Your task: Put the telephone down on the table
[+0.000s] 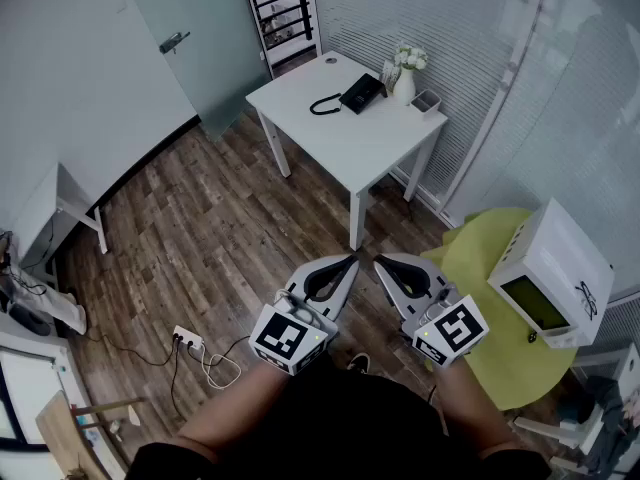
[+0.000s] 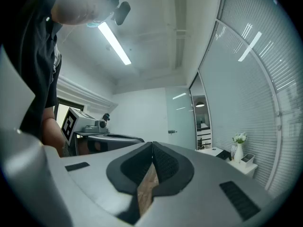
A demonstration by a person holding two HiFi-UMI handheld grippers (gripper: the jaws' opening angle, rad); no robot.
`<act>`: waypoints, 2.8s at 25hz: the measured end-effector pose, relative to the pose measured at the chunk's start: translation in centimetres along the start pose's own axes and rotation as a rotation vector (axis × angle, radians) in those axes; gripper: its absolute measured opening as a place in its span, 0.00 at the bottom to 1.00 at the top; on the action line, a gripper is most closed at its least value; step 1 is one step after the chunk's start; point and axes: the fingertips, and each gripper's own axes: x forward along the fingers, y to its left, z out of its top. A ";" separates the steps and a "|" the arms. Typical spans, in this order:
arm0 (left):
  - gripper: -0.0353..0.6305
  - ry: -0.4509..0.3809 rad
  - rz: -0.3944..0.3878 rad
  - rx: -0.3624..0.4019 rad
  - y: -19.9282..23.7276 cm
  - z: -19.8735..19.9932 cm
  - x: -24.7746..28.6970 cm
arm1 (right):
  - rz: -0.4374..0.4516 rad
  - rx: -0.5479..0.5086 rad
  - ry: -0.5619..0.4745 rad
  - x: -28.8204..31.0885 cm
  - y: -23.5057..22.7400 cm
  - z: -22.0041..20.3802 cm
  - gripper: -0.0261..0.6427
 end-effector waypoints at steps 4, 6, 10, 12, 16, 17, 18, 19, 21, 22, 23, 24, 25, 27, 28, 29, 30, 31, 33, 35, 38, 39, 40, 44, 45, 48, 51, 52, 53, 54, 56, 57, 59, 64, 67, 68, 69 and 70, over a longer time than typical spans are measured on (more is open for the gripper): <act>0.06 0.019 -0.001 0.032 0.2 -0.1 -0.1 | 0.001 0.000 0.007 0.2 -0.1 -0.3 0.07; 0.06 0.023 0.000 0.033 0.4 -0.1 -0.2 | 0.004 -0.003 0.005 0.4 0.0 -0.2 0.07; 0.06 0.024 0.012 0.031 0.9 0.0 -0.8 | 0.011 -0.045 0.007 1.2 0.6 0.0 0.07; 0.06 0.011 0.029 0.022 1.6 0.0 -1.0 | 0.019 -0.047 0.004 1.8 0.7 0.0 0.07; 0.07 -0.004 0.048 0.018 4.0 -0.3 -1.5 | 0.043 0.004 -0.006 3.6 0.6 0.0 0.07; 0.06 0.004 0.053 0.022 4.7 -0.3 -1.8 | 0.049 0.008 -0.003 4.3 0.6 -0.2 0.07; 0.06 0.010 0.057 0.025 5.5 -0.3 -2.0 | 0.055 0.011 0.000 5.0 0.6 -0.3 0.07; 0.06 0.011 0.062 0.024 6.3 -0.4 -2.3 | 0.059 0.013 0.002 5.8 0.6 -0.4 0.07; 0.07 0.000 0.073 0.007 8.0 -0.5 -2.7 | 0.064 0.016 0.008 7.6 0.6 -0.7 0.07; 0.06 -0.008 0.078 -0.007 9.0 -0.6 -2.9 | 0.067 0.016 0.012 8.6 0.6 -0.8 0.07; 0.07 -0.011 0.081 -0.016 10.0 -0.6 -3.1 | 0.070 0.014 0.017 9.6 0.7 -0.8 0.07; 0.06 -0.008 0.082 -0.016 11.0 -0.6 -3.3 | 0.072 0.010 0.021 10.7 0.8 -0.8 0.07; 0.06 -0.004 0.081 -0.013 12.1 -0.6 -3.5 | 0.072 0.003 0.024 11.8 0.9 -0.8 0.07; 0.07 -0.003 0.079 -0.012 14.1 -0.5 -3.9 | 0.074 -0.006 0.030 13.9 1.0 -0.7 0.07; 0.06 -0.005 0.079 -0.012 15.1 -0.4 -4.1 | 0.076 -0.005 0.030 14.9 0.9 -0.7 0.07; 0.06 -0.007 0.079 -0.013 16.1 -0.4 -4.2 | 0.079 -0.001 0.030 15.9 0.9 -0.6 0.07; 0.07 -0.010 0.080 -0.015 17.1 -0.3 -4.4 | 0.081 0.002 0.028 17.0 0.8 -0.6 0.07; 0.06 -0.011 0.081 -0.015 18.1 -0.3 -4.5 | 0.082 0.005 0.026 18.0 0.8 -0.5 0.07; 0.06 -0.005 0.077 -0.007 20.3 -0.2 -5.0 | 0.081 0.008 0.024 20.3 0.9 -0.5 0.07; 0.07 -0.004 0.070 -0.005 22.5 -0.1 -5.4 | 0.080 0.008 0.025 22.6 1.0 -0.5 0.07; 0.07 0.003 0.055 0.001 25.7 0.1 -5.8 | 0.079 0.012 0.025 26.1 1.2 -0.4 0.07; 0.07 0.007 0.051 0.005 26.7 0.1 -6.0 | 0.077 0.013 0.026 27.1 1.2 -0.4 0.07; 0.06 0.011 0.048 0.010 27.7 0.2 -6.2 | 0.074 0.014 0.029 28.1 1.2 -0.4 0.07; 0.06 -0.010 0.035 -0.018 31.0 -0.2 -7.0 | 0.056 0.020 0.039 31.7 1.4 -0.8 0.07; 0.06 -0.017 0.031 -0.029 31.7 -0.3 -7.2 | 0.051 0.019 0.041 32.5 1.5 -0.8 0.07; 0.07 -0.003 0.026 -0.035 33.9 -0.5 -7.8 | 0.031 0.018 0.043 34.6 1.5 -0.8 0.07; 0.06 0.000 0.023 -0.022 35.9 -0.2 -8.0 | 0.021 0.020 0.040 36.4 1.1 -0.7 0.07; 0.06 -0.004 0.025 -0.025 36.4 -0.2 -7.9 | 0.022 0.021 0.039 36.9 1.0 -0.7 0.07; 0.06 -0.005 0.025 -0.025 36.9 -0.1 -7.8 | 0.024 0.021 0.039 37.4 0.8 -0.7 0.07; 0.06 -0.006 0.024 -0.027 37.4 -0.2 -7.5 | 0.025 0.023 0.038 37.7 0.5 -0.7 0.07; 0.07 -0.013 0.034 -0.049 38.4 -0.3 -6.7 | 0.027 0.039 0.032 38.4 -0.5 -0.8 0.07; 0.07 -0.013 0.040 -0.056 39.0 -0.4 -6.2 | 0.027 0.051 0.027 38.8 -1.2 -0.9 0.07; 0.06 -0.009 0.043 -0.047 40.2 -0.4 -5.2 | 0.029 0.066 0.019 39.8 -2.5 -1.2 0.07; 0.07 -0.006 0.069 -0.025 43.7 0.1 -2.6 | 0.062 0.077 0.002 43.0 -5.5 -1.5 0.07; 0.06 0.004 0.082 -0.002 46.0 0.7 -0.5 | 0.081 0.082 -0.012 45.1 -8.1 -1.2 0.07; 0.07 -0.001 0.088 -0.004 46.7 1.0 0.2 | 0.087 0.082 -0.013 45.7 -8.9 -1.0 0.07; 0.07 -0.007 0.094 -0.009 47.4 1.2 1.1 | 0.094 0.082 -0.013 46.3 -9.8 -0.9 0.07; 0.07 -0.011 0.100 -0.014 48.0 1.3 1.9 | 0.102 0.082 -0.013 46.9 -10.7 -0.9 0.07</act>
